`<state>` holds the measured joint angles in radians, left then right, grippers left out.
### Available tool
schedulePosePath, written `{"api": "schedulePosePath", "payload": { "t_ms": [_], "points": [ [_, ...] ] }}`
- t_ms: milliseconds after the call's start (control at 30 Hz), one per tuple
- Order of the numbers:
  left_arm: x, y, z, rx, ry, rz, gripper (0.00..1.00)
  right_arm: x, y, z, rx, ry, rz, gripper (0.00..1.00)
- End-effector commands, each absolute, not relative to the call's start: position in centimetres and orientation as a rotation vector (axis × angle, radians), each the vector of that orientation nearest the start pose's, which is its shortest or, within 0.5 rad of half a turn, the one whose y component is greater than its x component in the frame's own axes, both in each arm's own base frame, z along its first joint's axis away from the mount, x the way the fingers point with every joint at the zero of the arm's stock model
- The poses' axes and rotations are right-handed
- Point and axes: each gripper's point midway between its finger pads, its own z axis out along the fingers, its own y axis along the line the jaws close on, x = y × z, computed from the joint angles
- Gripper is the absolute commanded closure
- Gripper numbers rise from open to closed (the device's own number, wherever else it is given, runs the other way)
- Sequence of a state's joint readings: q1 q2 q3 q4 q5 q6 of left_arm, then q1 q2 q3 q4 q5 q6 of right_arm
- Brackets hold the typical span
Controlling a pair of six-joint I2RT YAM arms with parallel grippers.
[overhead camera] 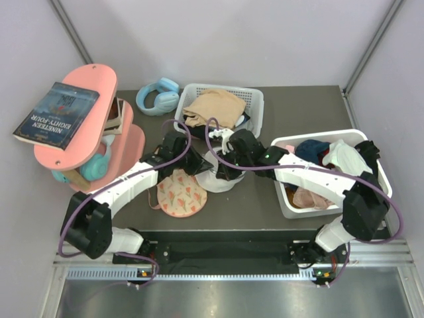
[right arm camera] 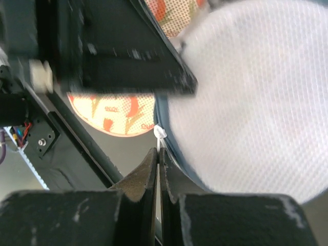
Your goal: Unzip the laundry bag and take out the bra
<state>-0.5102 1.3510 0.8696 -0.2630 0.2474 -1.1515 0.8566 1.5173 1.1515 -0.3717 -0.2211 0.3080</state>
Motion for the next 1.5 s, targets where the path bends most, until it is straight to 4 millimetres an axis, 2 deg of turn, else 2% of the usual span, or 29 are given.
{"api": "schedulePosePath", "payload": {
  "t_ms": [0, 200, 267, 333, 467, 600, 700, 800, 900, 933, 1000, 1033, 1067, 1100, 1167, 1300, 1333, 1367, 1433, 1467],
  "points": [
    [30.3, -22.7, 15.7, -0.682, 2.381, -1.007, 1.0, 22.6, 32.9, 16.8, -0.74, 2.268, 0.803, 1.0],
    [30.7, -21.2, 15.9, -0.668, 2.365, -1.006, 1.0, 23.0, 30.5, 16.1, -0.67, 2.292, 0.761, 1.0],
    [31.0, -21.7, 16.1, -0.631, 2.368, -1.036, 1.0, 23.4, 29.9, 16.2, -0.643, 2.29, 0.755, 1.0],
    [31.6, -22.5, 16.5, -0.565, 2.374, -1.066, 1.0, 23.7, 29.5, 16.6, -0.632, 2.283, 0.75, 1.0],
    [32.8, -25.0, 18.7, -0.407, 2.352, -1.194, 1.0, 24.4, 29.2, 18.4, -0.623, 2.249, 0.717, 1.0],
    [34.8, -27.4, 22.7, -0.204, 2.216, -1.326, 1.0, 25.0, 28.3, 20.2, -0.608, 2.223, 0.657, 1.0],
    [35.4, -28.7, 24.1, -0.059, 2.133, -1.402, 1.0, 25.4, 27.6, 21.7, -0.603, 2.191, 0.615, 1.0],
    [35.5, -28.9, 22.1, -0.006, 2.171, -1.381, 1.0, 25.7, 27.4, 22.2, -0.614, 2.173, 0.591, 1.0],
    [35.4, -28.0, 19.0, -0.029, 2.25, -1.295, 1.0, 25.7, 28.1, 20.8, -0.635, 2.195, 0.612, 1.0],
    [35.0, -27.4, 18.1, -0.051, 2.291, -1.26, 1.0, 25.1, 28.7, 19.6, -0.663, 2.225, 0.65, 1.0],
    [34.6, -26.4, 17.5, -0.072, 2.321, -1.178, 1.0, 24.9, 30.0, 19.1, -0.657, 2.221, 0.729, 1.0],
    [35.2, -25.4, 16.9, -0.13, 2.335, -1.081, 0.96, 24.3, 30.6, 18.2, -0.678, 2.239, 0.777, 1.0],
    [34.5, -24.4, 15.8, -0.173, 2.399, -1.01, 0.76, 24.2, 31.1, 18.0, -0.684, 2.237, 0.802, 1.0],
    [34.4, -23.9, 15.9, -0.195, 2.406, -0.972, 0.63, 24.2, 31.6, 17.9, -0.689, 2.23, 0.824, 1.0],
    [33.6, -22.4, 14.8, -0.296, 2.469, -0.874, 0.36, 24.1, 32.4, 17.3, -0.715, 2.247, 0.841, 1.0],
    [31.2, -21.2, 14.4, -0.423, 2.521, -0.835, 0.24, 23.7, 33.9, 17.0, -0.757, 2.248, 0.878, 1.0],
    [30.7, -21.0, 15.1, -0.442, 2.503, -0.848, 0.23, 23.7, 34.3, 17.1, -0.765, 2.245, 0.893, 1.0],
    [29.6, -20.9, 14.2, -0.492, 2.527, -0.861, 0.23, 23.6, 34.5, 17.1, -0.768, 2.244, 0.902, 1.0],
    [28.6, -20.8, 14.9, -0.524, 2.499, -0.9, 0.23, 23.3, 35.1, 17.0, -0.789, 2.244, 0.917, 1.0],
    [27.7, -20.9, 14.0, -0.571, 2.517, -0.915, 0.23, 23.1, 35.3, 16.9, -0.798, 2.246, 0.92, 1.0]
  ]
}}
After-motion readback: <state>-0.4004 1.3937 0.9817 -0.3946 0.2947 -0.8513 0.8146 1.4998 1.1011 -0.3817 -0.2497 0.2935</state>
